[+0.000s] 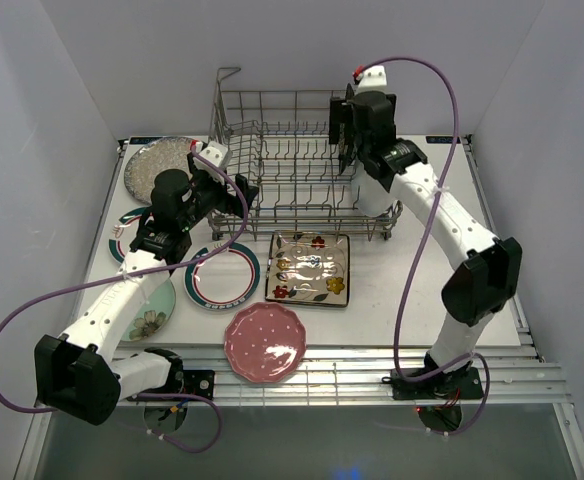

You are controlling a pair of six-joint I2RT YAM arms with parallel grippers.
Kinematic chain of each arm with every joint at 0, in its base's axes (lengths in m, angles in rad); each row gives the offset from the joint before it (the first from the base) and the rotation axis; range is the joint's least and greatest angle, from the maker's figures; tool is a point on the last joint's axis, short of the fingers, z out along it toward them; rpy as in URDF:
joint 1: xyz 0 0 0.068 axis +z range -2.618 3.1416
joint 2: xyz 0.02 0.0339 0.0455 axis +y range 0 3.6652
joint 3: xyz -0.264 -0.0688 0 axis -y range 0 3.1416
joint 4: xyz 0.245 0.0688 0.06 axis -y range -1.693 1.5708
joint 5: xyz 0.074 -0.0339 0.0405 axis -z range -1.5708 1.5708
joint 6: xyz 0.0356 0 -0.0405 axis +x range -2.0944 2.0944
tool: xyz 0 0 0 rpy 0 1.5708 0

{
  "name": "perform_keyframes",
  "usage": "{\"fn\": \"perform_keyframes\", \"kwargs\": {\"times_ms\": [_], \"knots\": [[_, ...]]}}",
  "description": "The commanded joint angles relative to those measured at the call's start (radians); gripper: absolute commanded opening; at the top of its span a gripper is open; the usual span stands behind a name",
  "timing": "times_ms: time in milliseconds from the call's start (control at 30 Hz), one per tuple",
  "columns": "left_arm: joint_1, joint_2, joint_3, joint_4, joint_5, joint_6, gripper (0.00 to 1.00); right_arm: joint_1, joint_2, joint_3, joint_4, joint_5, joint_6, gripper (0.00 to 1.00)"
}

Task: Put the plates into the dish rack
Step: Pick up the plate at the center of the board.

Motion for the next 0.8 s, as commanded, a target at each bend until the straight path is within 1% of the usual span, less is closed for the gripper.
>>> {"fn": "perform_keyframes", "kwargs": {"times_ms": [0,33,100,133,233,267,367,533,700,767], "knots": [[-0.004,-0.012,-0.002,0.006,-0.005,0.004,0.98,0.024,-0.115,-0.163,0.108,-0.048,0.019,0.92],[-0.004,-0.012,-0.003,0.006,-0.007,0.005,0.98,0.028,-0.173,-0.247,0.132,-0.056,0.022,0.90],[-0.004,-0.013,-0.003,0.010,-0.008,0.005,0.98,0.036,-0.227,-0.320,0.161,-0.075,0.034,0.90],[-0.004,-0.012,-0.005,0.010,-0.008,0.005,0.98,0.042,-0.279,-0.386,0.188,-0.082,0.039,0.90],[-0.005,-0.009,-0.005,0.010,-0.007,0.007,0.98,0.054,-0.378,-0.480,0.228,-0.101,0.072,0.90],[-0.005,-0.007,-0.003,0.012,-0.008,0.007,0.98,0.054,-0.402,-0.544,0.239,-0.119,0.082,0.90],[-0.005,-0.009,-0.006,0.012,-0.008,0.007,0.98,0.060,-0.488,-0.653,0.258,-0.150,0.131,0.90],[-0.005,-0.015,-0.008,0.013,-0.005,0.005,0.98,0.074,-0.606,-0.774,0.259,-0.174,0.195,0.90],[-0.007,-0.016,-0.008,0.013,-0.007,0.005,0.98,0.105,-0.734,-0.907,0.262,-0.162,0.269,0.90],[-0.007,-0.015,-0.008,0.013,-0.007,0.005,0.98,0.110,-0.758,-0.915,0.229,-0.145,0.308,0.90]]}}
